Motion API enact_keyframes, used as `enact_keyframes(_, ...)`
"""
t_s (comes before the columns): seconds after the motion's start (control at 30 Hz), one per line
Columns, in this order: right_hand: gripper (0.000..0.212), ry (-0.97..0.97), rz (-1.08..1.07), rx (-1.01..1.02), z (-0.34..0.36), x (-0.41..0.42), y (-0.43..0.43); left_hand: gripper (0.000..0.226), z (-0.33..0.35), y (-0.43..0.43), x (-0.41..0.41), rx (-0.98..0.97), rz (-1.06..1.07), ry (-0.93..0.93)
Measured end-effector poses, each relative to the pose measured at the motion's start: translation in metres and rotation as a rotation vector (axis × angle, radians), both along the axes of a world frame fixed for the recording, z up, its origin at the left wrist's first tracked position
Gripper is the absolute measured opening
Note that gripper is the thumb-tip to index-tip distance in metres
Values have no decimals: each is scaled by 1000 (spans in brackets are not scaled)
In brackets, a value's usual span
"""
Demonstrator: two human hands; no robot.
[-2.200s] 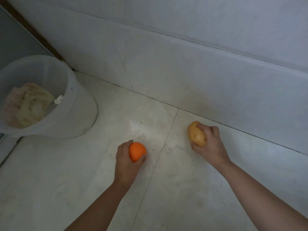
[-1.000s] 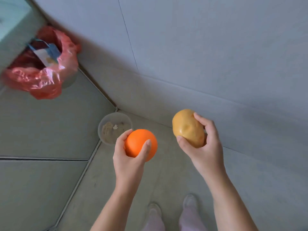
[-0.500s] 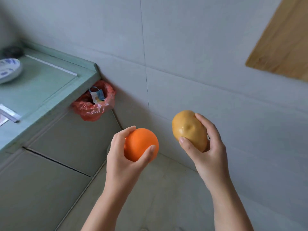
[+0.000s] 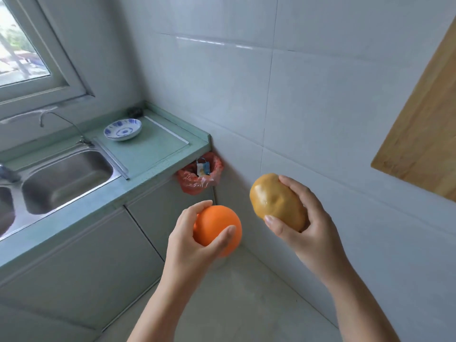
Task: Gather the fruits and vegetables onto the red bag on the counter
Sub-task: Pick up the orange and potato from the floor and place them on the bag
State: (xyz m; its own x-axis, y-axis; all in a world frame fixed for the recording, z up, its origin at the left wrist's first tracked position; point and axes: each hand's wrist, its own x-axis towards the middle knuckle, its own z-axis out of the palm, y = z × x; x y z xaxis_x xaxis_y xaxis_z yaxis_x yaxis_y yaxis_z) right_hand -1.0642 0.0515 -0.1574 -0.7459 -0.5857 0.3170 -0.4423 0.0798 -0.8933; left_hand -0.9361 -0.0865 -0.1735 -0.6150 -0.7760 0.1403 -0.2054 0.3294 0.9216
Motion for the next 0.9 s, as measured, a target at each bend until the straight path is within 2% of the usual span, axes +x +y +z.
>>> enact_keyframes(0.47, 63, -14, 398, 8, 19, 67, -96, 53, 17, -43, 111, -28, 333, 42)
enact_keyframes(0.9, 60, -60, 775, 36, 27, 287, -266, 62, 13, -156, 347, -36, 681, 126)
